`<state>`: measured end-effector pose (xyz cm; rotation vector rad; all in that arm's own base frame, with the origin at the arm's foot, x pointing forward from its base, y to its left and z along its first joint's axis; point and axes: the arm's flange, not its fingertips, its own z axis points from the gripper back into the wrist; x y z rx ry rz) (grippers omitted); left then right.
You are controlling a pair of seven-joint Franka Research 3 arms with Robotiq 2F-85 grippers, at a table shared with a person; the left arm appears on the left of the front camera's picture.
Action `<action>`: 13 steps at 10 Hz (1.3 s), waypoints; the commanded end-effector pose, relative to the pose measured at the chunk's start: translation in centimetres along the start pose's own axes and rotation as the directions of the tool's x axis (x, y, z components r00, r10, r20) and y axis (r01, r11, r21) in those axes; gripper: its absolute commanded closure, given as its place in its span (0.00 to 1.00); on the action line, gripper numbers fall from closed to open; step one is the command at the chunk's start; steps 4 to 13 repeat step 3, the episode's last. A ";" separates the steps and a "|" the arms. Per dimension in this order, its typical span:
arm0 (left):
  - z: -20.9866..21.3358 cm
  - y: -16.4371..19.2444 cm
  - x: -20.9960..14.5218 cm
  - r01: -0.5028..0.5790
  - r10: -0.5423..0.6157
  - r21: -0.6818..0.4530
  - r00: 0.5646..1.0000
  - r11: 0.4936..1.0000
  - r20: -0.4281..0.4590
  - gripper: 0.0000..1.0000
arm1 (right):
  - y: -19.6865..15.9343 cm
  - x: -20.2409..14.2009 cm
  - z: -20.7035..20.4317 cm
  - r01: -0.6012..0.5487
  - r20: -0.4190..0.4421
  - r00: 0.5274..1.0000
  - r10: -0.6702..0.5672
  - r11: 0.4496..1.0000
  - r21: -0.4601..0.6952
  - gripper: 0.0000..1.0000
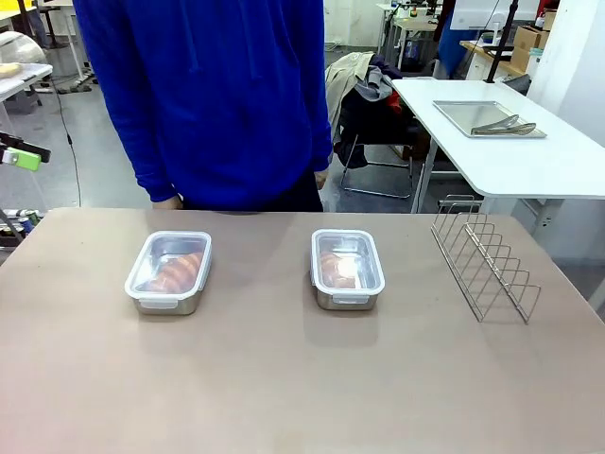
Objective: Place the bread in airtight containers.
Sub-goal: Release when the human grabs the Airtight Container lid.
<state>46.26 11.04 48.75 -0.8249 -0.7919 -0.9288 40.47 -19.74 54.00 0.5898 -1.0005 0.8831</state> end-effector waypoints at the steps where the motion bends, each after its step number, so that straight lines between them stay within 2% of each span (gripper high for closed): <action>1: -0.1 -0.1 0.2 0.010 -0.010 -0.010 1.000 1.000 0.003 0.00 | 0.1 -0.1 0.0 -0.006 0.003 1.000 0.006 1.000 0.008 0.00; 13: -0.1 -0.1 0.2 0.010 -0.010 -0.010 1.000 1.000 0.003 0.00 | 0.1 -0.1 0.0 -0.006 0.003 1.000 0.006 1.000 0.008 0.00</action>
